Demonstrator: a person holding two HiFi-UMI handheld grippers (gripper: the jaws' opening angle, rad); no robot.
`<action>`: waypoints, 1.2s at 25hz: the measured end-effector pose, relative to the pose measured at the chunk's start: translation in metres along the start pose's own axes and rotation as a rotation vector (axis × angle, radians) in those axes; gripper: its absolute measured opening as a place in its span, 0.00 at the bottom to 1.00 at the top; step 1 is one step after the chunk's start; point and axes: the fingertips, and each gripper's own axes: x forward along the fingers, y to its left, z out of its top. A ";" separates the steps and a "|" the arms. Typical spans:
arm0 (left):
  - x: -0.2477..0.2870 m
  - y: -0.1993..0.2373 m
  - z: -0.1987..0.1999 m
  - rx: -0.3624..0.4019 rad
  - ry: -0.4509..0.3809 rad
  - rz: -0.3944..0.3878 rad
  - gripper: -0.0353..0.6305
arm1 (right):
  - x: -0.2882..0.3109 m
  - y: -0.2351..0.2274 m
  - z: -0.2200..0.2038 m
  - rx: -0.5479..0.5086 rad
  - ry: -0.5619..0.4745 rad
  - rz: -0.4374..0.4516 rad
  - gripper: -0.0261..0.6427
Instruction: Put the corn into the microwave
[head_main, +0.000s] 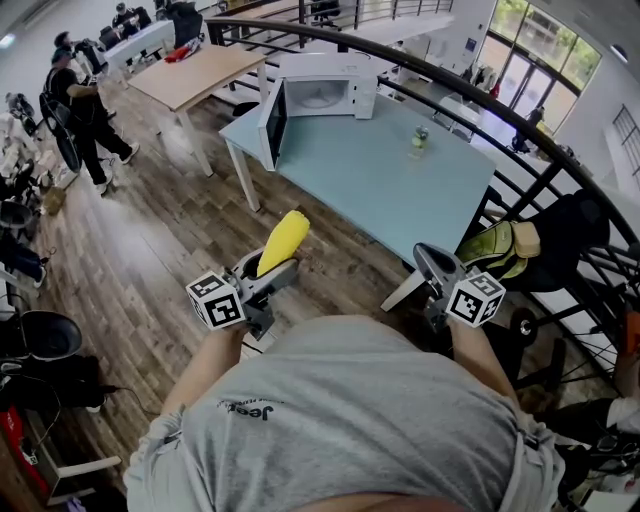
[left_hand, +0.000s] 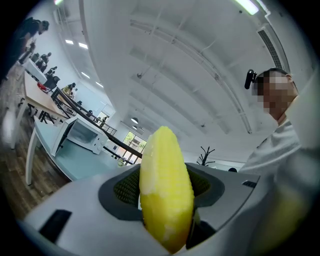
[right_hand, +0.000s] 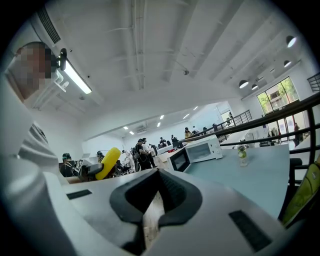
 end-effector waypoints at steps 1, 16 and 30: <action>0.002 0.000 -0.001 0.002 0.003 0.001 0.42 | -0.001 -0.002 0.000 0.002 -0.001 0.001 0.06; 0.052 -0.029 -0.006 0.039 0.037 -0.020 0.42 | -0.038 -0.032 0.006 0.014 -0.011 0.023 0.06; 0.154 -0.083 -0.048 0.035 0.065 -0.043 0.42 | -0.113 -0.088 0.003 0.013 -0.005 0.060 0.07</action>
